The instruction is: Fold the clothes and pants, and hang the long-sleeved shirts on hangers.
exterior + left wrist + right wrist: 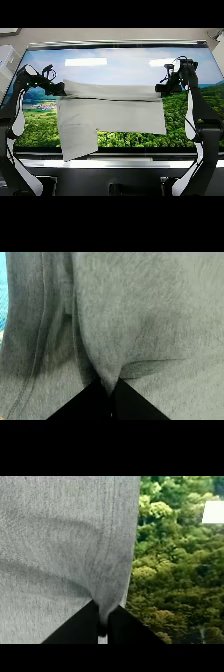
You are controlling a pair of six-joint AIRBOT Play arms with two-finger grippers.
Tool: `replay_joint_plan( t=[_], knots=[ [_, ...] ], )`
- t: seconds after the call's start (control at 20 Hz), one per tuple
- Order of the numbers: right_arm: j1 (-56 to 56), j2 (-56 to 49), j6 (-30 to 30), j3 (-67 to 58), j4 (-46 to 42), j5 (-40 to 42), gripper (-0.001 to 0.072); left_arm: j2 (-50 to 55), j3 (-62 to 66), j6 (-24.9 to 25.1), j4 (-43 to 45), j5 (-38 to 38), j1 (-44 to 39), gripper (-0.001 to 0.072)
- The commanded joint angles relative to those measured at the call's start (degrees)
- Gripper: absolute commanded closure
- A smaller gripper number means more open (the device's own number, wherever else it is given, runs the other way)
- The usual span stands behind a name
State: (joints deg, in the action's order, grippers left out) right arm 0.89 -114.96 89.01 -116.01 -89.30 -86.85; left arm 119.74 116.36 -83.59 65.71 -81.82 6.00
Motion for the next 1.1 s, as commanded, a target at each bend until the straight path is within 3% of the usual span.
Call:
replay_joint_plan(
  t=[0.0,0.5,0.55,0.65,0.7,0.8,1.05],
  knots=[
    [0.0,-0.1,0.3,0.0,0.1,-2.0,0.0675,0.0,0.0,-0.6,0.3,-4.4,0.0,0.0692],
    [0.0,-3.8,0.3,0.0,-1.8,-1.3,0.0674,1.2,0.0,-0.6,0.3,-4.2,0.0,0.0682],
    [0.0,-4.0,0.3,0.0,-2.1,-1.2,0.0668,1.3,0.0,-0.6,0.3,-4.2,0.0,0.0613],
    [0.0,-4.1,0.3,0.0,-3.4,-1.1,0.0472,1.3,0.0,-0.6,0.3,-3.7,0.0,0.0329],
    [0.0,-4.1,0.3,0.0,-4.0,-1.1,0.0373,1.1,0.1,-0.6,0.5,-3.7,0.1,0.0231],
    [0.0,-4.1,0.3,0.0,-5.4,-1.8,0.0337,0.3,0.5,-0.9,2.1,-3.7,0.8,0.0042],
    [2.5,-1.4,0.2,0.0,-6.1,-3.3,0.0338,-8.1,0.3,-3.5,5.7,-5.4,8.4,0.0024]
  ],
)
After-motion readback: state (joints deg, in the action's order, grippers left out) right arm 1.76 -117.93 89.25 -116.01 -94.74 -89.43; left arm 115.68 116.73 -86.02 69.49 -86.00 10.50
